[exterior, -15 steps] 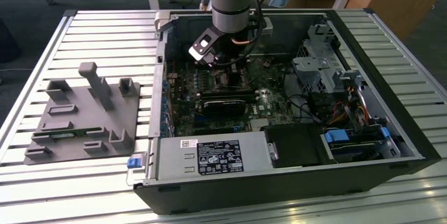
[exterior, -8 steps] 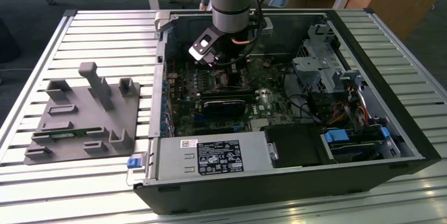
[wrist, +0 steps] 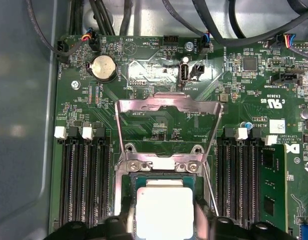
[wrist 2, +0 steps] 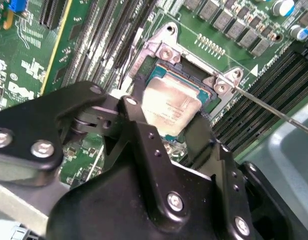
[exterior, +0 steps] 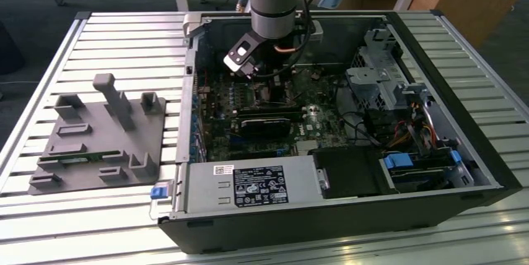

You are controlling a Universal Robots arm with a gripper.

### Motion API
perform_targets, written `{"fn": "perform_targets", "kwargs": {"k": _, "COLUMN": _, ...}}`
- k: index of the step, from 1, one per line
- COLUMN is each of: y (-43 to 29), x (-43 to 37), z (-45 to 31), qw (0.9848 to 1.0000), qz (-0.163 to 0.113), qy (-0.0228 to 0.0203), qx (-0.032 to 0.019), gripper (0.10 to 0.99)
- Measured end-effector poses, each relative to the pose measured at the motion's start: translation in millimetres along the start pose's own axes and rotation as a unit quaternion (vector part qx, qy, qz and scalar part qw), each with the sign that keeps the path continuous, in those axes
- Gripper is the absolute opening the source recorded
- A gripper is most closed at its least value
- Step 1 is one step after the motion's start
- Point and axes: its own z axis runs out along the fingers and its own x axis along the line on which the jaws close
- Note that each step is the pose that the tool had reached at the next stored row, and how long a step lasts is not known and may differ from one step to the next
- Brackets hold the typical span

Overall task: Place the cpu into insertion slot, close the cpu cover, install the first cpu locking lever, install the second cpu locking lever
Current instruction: 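Place the cpu into insertion slot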

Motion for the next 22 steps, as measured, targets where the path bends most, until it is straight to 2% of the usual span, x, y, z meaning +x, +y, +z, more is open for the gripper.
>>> {"fn": "perform_targets", "kwargs": {"k": 1, "y": 0.0, "x": 0.0, "z": -0.1, "qw": 1.0000, "qz": 0.000, "qy": -0.0001, "qx": 0.0001, "gripper": 0.612}}
{"fn": "perform_targets", "kwargs": {"k": 22, "y": 1.6, "x": 2.7, "z": -0.4, "qw": 1.0000, "qz": 0.000, "qy": -0.0003, "qx": 0.0002, "gripper": 0.612}}
